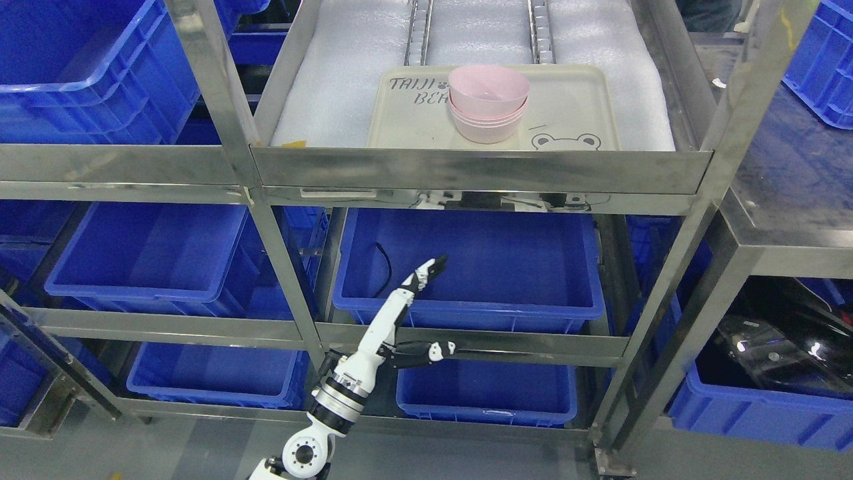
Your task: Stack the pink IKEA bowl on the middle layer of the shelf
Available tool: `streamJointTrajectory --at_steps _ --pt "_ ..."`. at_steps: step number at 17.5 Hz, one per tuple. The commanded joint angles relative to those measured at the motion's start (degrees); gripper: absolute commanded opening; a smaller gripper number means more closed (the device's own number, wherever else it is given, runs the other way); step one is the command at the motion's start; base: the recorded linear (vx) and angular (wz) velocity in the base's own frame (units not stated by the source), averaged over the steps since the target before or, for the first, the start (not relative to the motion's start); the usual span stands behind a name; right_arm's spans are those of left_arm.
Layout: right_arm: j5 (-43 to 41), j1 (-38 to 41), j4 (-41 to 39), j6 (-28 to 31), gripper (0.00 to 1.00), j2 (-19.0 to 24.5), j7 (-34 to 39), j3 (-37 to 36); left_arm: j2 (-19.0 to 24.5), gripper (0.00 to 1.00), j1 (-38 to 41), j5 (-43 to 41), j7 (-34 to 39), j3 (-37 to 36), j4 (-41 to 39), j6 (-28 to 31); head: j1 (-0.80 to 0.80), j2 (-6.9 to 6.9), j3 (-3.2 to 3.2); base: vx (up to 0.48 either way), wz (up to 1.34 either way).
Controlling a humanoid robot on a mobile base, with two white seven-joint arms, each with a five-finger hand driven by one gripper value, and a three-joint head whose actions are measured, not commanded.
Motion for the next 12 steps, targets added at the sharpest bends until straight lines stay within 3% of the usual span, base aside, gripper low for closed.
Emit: streamJointTrajectory --at_steps 1,12 --pt "0.0 1.24 -1.0 0.01 1.0 -1.0 0.01 0.0 0.74 1.0 0.88 5.85 1.8 11.09 2.05 5.71 0.0 0.0 0.0 0.012 0.0" --pt "0.0 1.24 -1.0 0.01 1.0 -1.0 0.01 0.0 0.74 1.0 -1.84 10.07 4.09 8.29 -0.77 11.08 0.0 0.0 0.0 0.008 -0.01"
